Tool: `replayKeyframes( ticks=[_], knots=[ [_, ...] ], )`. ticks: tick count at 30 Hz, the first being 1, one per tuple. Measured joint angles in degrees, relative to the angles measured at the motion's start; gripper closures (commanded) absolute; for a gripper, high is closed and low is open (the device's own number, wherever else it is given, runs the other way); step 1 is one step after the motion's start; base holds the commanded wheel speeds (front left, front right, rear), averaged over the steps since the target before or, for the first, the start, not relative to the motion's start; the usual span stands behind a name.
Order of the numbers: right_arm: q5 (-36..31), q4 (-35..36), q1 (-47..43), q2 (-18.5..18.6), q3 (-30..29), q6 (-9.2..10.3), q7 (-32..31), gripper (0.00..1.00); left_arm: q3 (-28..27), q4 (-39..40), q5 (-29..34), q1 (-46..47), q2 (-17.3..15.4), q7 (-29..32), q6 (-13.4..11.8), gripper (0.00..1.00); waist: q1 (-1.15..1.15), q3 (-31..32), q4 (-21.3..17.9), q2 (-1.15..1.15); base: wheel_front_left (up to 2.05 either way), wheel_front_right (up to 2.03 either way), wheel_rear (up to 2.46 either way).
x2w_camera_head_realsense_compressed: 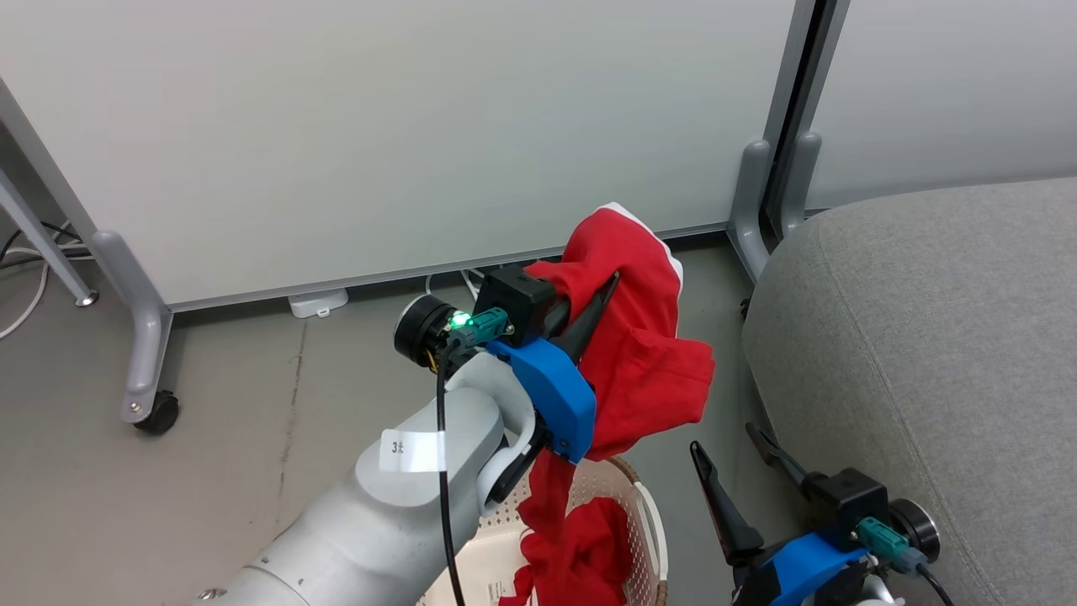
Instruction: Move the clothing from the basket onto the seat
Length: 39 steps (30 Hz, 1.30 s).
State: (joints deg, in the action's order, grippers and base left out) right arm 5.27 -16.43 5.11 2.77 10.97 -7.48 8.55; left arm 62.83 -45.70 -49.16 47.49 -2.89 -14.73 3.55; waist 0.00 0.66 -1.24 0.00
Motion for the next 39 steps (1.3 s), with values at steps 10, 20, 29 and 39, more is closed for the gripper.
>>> replayKeyframes(
  ticks=[10,20,29,39],
  knots=[
    [-2.5,-3.1,4.0,0.0,3.2,0.0,0.0,0.0,1.9,-0.3,-1.9,0.9,0.0,-0.2,-0.5,1.0,0.0,-0.4,-0.3,0.0,0.0,0.0,0.0],
    [-4.9,-9.7,10.9,0.0,6.8,0.0,0.3,0.0,2.9,0.5,-2.8,1.6,0.0,-0.3,-0.7,1.0,0.0,-0.7,0.1,0.0,0.0,0.0,0.0],
    [-6.4,-15.8,14.9,0.0,10.6,-0.01,-0.2,0.0,3.4,1.0,-3.1,1.7,0.0,-0.3,-0.7,1.0,0.0,-0.9,0.9,0.0,0.0,0.0,0.0],
    [-6.4,-21.5,19.9,0.0,12.9,-0.01,1.4,0.0,4.1,1.4,-3.4,1.7,0.0,-0.3,-0.7,1.0,0.0,-0.6,1.3,0.0,0.0,0.0,0.0]
  ],
)
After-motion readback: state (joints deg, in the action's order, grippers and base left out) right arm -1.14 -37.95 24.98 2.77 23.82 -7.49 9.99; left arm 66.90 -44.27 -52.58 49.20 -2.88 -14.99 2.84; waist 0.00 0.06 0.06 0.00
